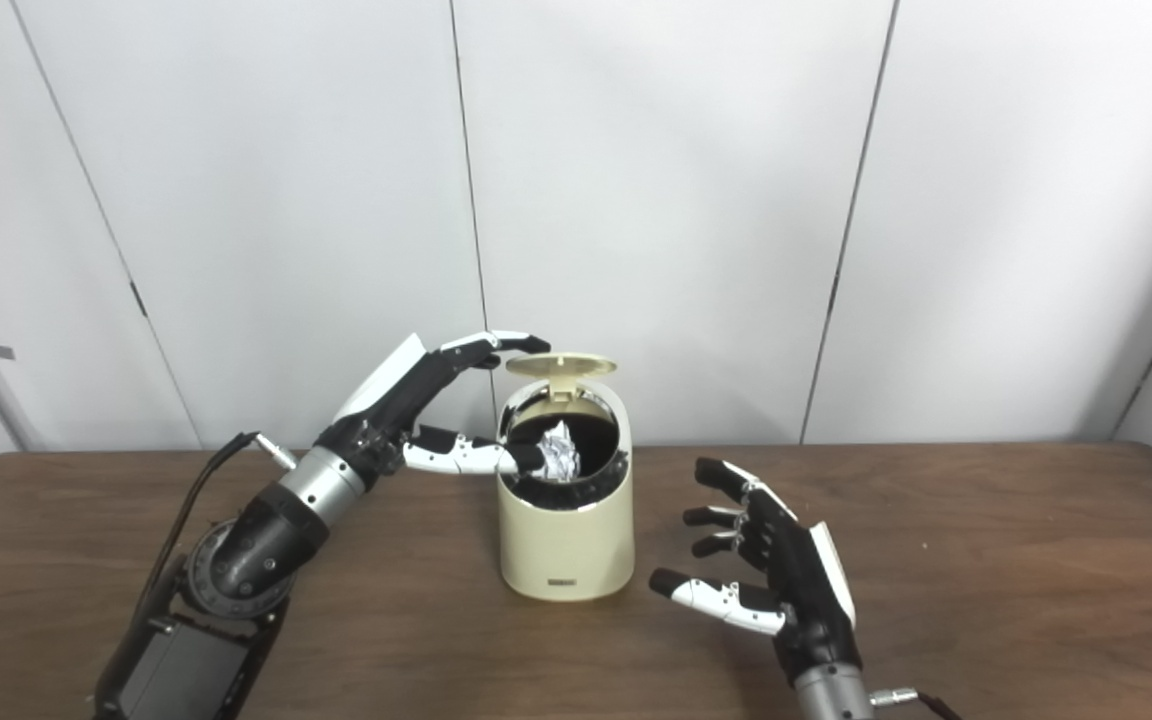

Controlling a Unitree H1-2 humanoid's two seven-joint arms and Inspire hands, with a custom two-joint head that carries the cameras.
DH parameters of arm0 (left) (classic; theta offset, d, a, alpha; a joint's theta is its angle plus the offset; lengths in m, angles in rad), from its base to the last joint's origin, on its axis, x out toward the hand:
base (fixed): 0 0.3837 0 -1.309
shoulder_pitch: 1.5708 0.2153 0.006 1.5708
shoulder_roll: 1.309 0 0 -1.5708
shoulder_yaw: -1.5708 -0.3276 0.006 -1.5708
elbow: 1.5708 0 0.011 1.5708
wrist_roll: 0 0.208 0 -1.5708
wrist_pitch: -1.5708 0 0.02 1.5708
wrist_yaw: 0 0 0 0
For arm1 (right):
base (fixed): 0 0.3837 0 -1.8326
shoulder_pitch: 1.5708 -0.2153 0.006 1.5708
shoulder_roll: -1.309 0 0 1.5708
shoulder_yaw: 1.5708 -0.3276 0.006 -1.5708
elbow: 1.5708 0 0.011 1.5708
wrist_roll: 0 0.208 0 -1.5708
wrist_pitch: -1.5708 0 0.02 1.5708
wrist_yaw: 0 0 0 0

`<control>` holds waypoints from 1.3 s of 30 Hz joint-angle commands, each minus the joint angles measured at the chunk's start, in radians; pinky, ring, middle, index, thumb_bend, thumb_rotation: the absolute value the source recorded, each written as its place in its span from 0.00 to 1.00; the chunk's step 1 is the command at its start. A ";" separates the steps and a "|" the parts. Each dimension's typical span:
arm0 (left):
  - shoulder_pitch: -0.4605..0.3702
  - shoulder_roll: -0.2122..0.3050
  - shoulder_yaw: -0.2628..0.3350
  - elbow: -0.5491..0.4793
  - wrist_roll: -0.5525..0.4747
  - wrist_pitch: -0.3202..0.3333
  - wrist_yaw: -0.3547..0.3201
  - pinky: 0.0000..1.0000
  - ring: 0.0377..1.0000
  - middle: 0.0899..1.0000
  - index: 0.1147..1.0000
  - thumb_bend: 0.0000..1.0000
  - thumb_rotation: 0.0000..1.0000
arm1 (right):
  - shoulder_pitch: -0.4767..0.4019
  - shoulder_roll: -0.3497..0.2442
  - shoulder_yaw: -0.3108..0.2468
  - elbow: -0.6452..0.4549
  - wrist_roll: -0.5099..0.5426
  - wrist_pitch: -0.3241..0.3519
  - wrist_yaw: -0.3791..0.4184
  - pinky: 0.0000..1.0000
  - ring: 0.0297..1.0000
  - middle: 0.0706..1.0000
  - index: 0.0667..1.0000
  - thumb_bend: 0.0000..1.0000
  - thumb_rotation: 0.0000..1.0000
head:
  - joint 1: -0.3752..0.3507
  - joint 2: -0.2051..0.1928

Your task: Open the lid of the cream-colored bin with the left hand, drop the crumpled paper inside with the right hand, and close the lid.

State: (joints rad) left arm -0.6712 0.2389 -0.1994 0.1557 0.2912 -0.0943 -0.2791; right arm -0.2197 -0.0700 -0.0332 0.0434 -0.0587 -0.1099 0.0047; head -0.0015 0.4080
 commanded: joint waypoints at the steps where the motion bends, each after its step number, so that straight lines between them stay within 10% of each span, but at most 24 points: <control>1: -0.053 0.020 0.000 -0.035 0.012 -0.020 0.003 0.90 0.96 0.87 0.83 0.89 0.40 | -0.034 0.005 0.001 -0.038 -0.004 -0.007 -0.011 0.53 0.67 0.80 0.76 0.80 0.21 | 0.001 0.000; 39: -0.014 0.097 -0.079 -0.134 0.266 -0.100 -0.015 0.89 1.00 0.82 0.80 0.92 0.39 | -0.035 0.017 0.016 -0.066 -0.011 0.034 -0.014 0.55 0.67 0.80 0.75 0.79 0.18 | -0.013 0.026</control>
State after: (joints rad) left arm -0.6444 0.3156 -0.2822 0.0421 0.5478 -0.1551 -0.3213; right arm -0.2198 -0.0538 -0.0185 0.0114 -0.0719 -0.0551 -0.0085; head -0.0138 0.4326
